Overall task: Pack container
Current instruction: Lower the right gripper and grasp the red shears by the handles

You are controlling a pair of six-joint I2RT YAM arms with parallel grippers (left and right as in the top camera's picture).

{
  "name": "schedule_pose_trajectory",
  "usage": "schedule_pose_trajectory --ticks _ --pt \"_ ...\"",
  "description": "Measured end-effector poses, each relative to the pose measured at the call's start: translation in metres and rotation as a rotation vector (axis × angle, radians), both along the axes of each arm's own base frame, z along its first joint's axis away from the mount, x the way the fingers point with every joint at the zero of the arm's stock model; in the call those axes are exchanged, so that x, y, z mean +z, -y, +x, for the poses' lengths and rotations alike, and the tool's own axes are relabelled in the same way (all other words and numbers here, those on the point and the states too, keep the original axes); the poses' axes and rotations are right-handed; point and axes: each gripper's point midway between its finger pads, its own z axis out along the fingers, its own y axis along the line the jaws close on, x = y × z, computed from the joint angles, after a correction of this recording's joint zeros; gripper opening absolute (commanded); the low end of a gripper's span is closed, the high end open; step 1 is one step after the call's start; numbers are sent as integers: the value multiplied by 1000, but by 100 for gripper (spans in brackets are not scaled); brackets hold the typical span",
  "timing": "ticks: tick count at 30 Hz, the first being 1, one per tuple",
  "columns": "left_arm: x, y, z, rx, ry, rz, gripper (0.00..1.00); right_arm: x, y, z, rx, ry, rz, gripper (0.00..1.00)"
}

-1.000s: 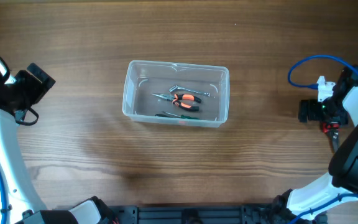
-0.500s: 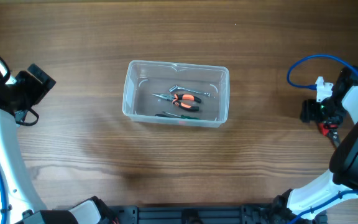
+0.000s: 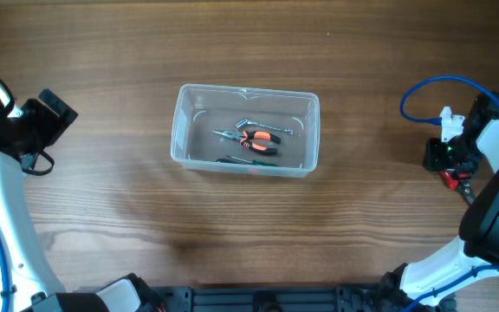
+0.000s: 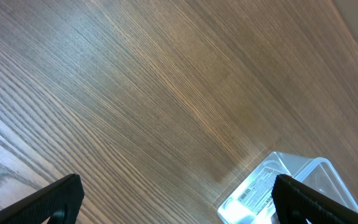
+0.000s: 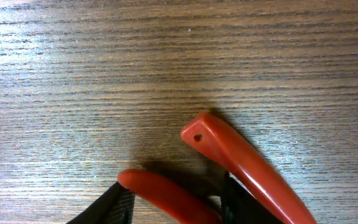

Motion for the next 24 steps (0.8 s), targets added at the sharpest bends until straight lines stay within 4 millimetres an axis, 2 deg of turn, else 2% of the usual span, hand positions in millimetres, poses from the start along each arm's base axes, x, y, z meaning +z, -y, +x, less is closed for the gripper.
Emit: schedule_pose_trajectory --ticks 5,9,19,20,24 --pt "0 0 0 0 0 0 100 0 0 0 0 0 0 33" --pt "0 0 0 0 0 0 100 0 0 0 0 -1 -2 23" --pt "0 0 -1 0 -3 -2 100 0 1 0 -3 -1 -4 11" --pt "0 0 -1 0 -4 -2 100 0 1 0 -2 -1 -4 4" --pt "-1 0 -1 0 -4 -2 100 0 1 0 -3 -1 -4 4"
